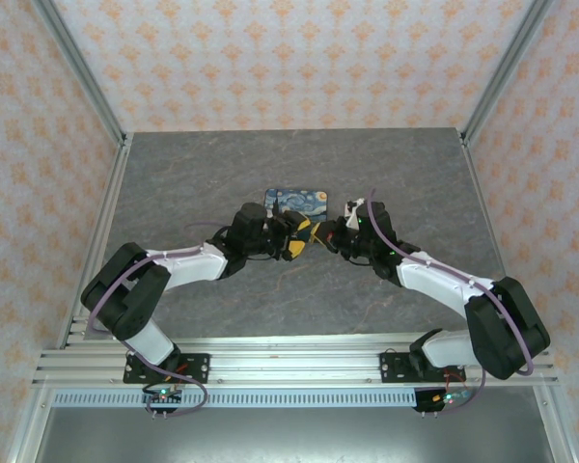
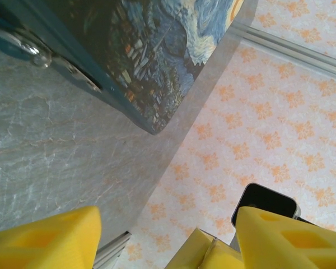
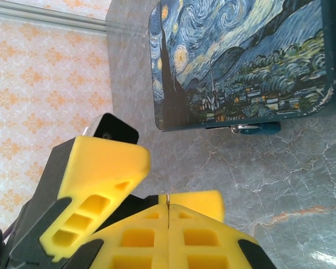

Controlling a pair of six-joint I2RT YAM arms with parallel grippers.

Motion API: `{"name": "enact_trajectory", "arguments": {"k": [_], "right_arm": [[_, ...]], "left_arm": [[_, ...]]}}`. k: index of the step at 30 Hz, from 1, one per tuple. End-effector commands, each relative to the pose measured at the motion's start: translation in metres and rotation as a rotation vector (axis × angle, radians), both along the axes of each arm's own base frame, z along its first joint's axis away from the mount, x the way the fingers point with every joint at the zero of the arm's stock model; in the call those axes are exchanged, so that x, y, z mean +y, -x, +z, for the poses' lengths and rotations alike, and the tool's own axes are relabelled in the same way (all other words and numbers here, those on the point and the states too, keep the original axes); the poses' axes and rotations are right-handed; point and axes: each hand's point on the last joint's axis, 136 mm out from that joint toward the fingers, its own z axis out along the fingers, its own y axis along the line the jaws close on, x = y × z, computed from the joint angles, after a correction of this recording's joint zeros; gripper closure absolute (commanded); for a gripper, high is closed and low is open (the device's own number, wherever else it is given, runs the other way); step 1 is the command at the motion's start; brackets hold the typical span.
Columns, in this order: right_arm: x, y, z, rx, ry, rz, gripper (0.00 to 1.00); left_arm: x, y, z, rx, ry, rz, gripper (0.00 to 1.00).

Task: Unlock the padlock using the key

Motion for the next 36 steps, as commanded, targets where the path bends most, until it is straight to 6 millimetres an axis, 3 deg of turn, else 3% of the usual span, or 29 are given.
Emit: {"name": "enact_trajectory", "arguments": {"k": [1,7,18,36], "right_arm": [[0.001,-0.003,0.015,-0.042,-0.038,-0.002,1.00],[-0.004,-0.002,0.006,-0.028,-0.012,-0.020,1.00],[-0.022,-0.009,-0.009,0.009,0.023,-0.115,1.00],[-0.022,-0.013,-0.008,0.003,0.003,-0.130,1.00]], "left_arm": [[-0.018,-0.003,0.014,-0.029,0.071,-0.021,0.30],[-0.028,-0.008,0.017,-0.017,0.171,0.016,0.38],[-0.006,0.007,0.013,-0.036,0.100,0.050,0.53],[-0.021,0.013,0.013,-0.049,0.082,0.017,0.62]]}}
